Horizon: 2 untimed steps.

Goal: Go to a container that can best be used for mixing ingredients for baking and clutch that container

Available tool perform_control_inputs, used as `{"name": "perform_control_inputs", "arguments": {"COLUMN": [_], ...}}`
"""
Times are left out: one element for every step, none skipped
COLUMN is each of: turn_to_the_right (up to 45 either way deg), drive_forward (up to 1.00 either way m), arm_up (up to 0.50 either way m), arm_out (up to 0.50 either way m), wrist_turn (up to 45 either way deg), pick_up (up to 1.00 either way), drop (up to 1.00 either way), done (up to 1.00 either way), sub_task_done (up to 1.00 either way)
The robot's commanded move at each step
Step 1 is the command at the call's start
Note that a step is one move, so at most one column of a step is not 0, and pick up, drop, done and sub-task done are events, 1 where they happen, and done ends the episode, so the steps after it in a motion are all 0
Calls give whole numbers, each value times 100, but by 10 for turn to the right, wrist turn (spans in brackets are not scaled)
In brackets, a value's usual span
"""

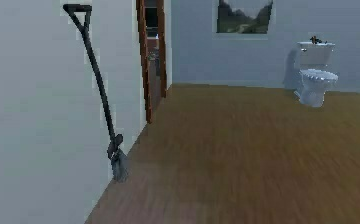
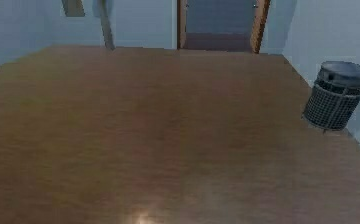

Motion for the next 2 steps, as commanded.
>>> {"name": "perform_control_inputs", "arguments": {"turn_to_the_right": [0,0], "drive_forward": [100,100], "arm_up": [0,0], "arm_out": [0,0], "wrist_turn": [0,0], "pick_up": [0,0], "drop": [0,0], "done": [0,0], "sub_task_done": [0,0]}}
